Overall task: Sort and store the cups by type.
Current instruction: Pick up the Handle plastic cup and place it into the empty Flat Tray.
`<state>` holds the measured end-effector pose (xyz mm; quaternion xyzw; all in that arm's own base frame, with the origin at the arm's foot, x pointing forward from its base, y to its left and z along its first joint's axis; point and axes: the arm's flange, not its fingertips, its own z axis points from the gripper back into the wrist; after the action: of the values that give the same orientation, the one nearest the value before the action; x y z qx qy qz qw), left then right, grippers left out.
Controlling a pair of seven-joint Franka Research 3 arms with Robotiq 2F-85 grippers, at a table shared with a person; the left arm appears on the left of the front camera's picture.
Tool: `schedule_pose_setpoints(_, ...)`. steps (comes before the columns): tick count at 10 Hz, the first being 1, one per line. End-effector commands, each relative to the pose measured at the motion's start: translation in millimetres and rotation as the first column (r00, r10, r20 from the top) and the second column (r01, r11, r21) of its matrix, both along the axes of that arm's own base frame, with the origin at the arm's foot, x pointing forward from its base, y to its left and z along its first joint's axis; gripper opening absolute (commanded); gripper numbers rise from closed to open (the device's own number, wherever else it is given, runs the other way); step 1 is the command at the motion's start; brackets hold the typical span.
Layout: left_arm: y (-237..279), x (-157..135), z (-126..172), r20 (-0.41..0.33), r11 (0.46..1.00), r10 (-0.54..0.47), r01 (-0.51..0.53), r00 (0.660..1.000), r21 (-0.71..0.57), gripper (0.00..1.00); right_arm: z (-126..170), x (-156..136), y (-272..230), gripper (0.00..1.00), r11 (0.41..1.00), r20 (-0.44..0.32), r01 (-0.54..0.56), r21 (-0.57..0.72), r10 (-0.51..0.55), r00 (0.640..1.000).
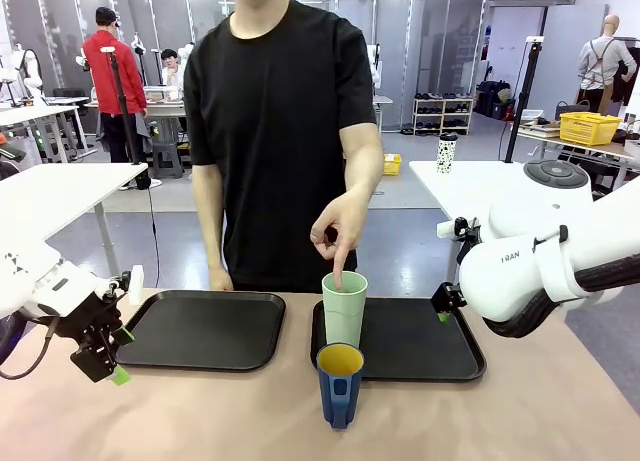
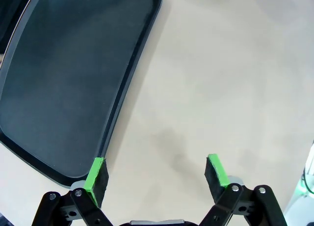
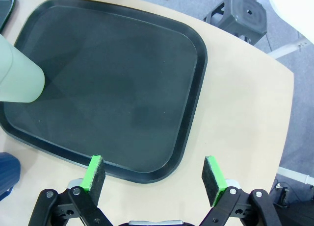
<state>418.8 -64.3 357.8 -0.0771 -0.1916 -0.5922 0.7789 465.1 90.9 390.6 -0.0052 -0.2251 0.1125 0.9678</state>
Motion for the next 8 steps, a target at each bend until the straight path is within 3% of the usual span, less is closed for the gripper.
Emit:
schedule_pose_setpoints(1, 0.2, -4.0, -2.8, 0.012, 1.0, 0.006, -0.006, 1.0, 0.015, 1.0, 0.4, -1.1, -0.2, 1.0, 1.0, 0.003, -0.008, -0.002, 0.008, 1.0)
schedule_pose_setpoints(8, 0.2, -4.0, -2.8, 0.012, 1.0, 0.006, -0.006, 1.0, 0.015, 1.0, 0.4, -1.1, -0.2, 1.0, 1.0, 0.003, -0.008, -0.002, 0.008, 1.0)
